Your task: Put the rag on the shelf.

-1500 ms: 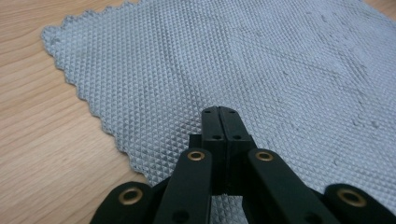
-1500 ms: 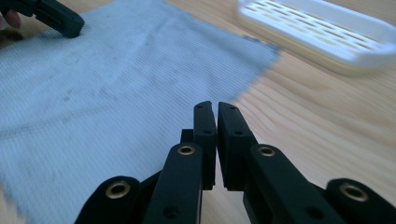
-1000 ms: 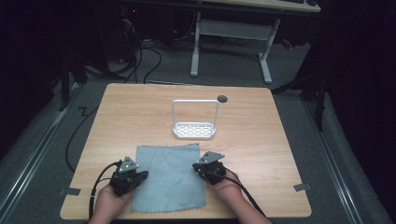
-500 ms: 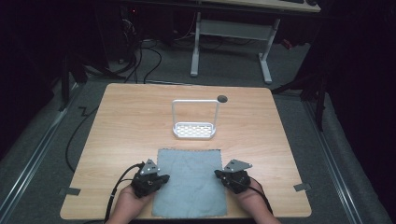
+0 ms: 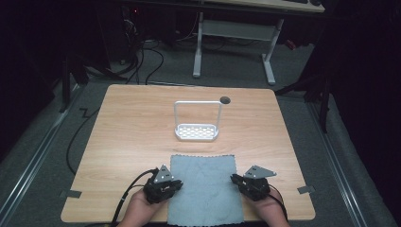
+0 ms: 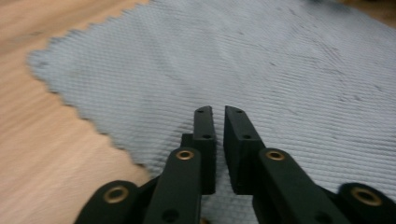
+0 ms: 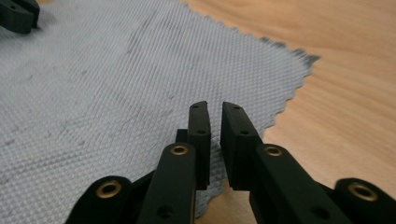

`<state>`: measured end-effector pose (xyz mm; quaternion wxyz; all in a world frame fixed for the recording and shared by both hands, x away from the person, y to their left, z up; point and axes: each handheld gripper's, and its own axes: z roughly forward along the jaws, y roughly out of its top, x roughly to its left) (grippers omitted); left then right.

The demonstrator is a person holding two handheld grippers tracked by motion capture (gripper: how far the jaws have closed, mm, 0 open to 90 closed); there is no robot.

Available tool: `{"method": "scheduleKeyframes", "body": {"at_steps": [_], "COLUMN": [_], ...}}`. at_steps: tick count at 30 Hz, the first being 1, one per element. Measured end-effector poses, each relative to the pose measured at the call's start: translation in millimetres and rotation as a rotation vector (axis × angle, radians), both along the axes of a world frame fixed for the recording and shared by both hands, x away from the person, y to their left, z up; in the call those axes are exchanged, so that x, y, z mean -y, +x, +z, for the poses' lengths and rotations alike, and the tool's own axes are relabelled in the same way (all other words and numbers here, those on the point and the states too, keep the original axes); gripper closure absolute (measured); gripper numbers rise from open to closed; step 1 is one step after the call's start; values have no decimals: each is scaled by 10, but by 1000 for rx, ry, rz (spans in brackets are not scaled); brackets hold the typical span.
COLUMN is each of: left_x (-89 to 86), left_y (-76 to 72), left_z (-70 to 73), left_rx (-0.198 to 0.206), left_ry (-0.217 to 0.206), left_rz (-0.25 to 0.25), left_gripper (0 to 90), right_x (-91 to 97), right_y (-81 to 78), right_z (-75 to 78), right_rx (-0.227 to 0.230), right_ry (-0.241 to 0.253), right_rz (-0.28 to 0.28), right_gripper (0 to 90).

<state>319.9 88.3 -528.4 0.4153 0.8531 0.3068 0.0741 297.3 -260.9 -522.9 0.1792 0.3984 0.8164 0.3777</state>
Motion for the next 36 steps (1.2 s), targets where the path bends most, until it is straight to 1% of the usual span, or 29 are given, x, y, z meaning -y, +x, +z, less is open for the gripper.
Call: {"method": "scheduleKeyframes", "body": {"at_steps": [1, 2, 4, 5, 6, 7, 9, 10, 12, 13, 14, 15, 16, 18, 19, 20, 23, 24, 26, 27, 28, 30, 31, 32, 33, 34, 35, 36], "left_x": [0, -85, -166, -197, -197, -227, -279, -279, -267, -261, -240, -240, -200, -184, -166, -126, -97, -83, -59, -49, -26, -11, 5, 30, 30, 42, 42, 43], "left_y": [0, 78, 179, 230, 230, 276, 410, 410, 493, 519, 594, 594, 650, 672, 693, 749, 785, 801, 822, 826, 823, 817, 807, 791, 791, 778, 778, 771], "left_z": [0, 20, 34, 34, 34, 30, 10, 10, 1, 0, 0, 0, 7, 7, 7, -7, -19, -26, -30, -29, -30, -31, -34, -39, -39, -51, -51, -56], "left_rx": [0, 19, 33, 37, 37, 34, 18, 18, 15, 10, -3, -3, -12, -11, -22, -40, -52, -56, -52, -53, -48, -47, -40, -26, -26, -32, -32, -36], "left_ry": [0, -19, -33, -34, -34, -40, -41, -41, -31, -32, -39, -39, -39, -38, -36, -35, -30, -28, -31, -29, -26, -24, -20, -10, -10, -26, -26, -34], "left_rz": [0, 71, 126, 151, 151, 170, 209, 209, 242, 247, 251, 251, 255, 254, 257, 248, 245, 249, 248, 248, 247, 240, 239, 241, 241, 254, 254, 256], "left_gripper": [764, 739, 699, 667, 636, 636, 598, 588, 589, 584, 568, 561, 557, 556, 556, 550, 553, 572, 573, 586, 620, 636, 656, 705, 732, 769, 797, 797], "right_x": [0, 38, 62, 67, 67, 72, 71, 71, 76, 78, 83, 83, 77, 74, 74, 75, 73, 74, 75, 75, 81, 81, 82, 83, 82, 84, 84, 87], "right_y": [0, 11, 13, 13, 13, 17, 18, 18, 22, 22, 19, 19, 13, 9, 10, 11, 19, 25, 27, 30, 38, 41, 47, 62, 68, 83, 83, 98], "right_z": [0, 16, 24, 25, 25, 22, 15, 15, 27, 31, 36, 36, 38, 37, 38, 40, 36, 28, 26, 23, 20, 20, 19, 14, 12, 11, 11, 12], "right_rx": [0, 16, 32, 34, 34, 39, 46, 46, 54, 54, 61, 61, 63, 64, 66, 67, 66, 63, 57, 50, 51, 46, 42, 36, 33, 28, 28, 29], "right_ry": [0, 12, 16, 16, 16, 15, 7, 7, 11, 15, 17, 17, 15, 13, 15, 20, 19, 17, 16, 20, 21, 25, 29, 31, 32, 31, 31, 31], "right_rz": [0, -11, -10, -11, -11, -9, 1, 1, -2, -11, -14, -14, -23, -30, -28, -27, -29, -30, -34, -41, -34, -36, -36, -37, -41, -45, -45, -51], "right_gripper": [816, 781, 764, 742, 742, 728, 703, 703, 661, 662, 673, 673, 681, 681, 677, 658, 647, 640, 638, 635, 631, 628, 621, 603, 595, 584, 584, 575]}}
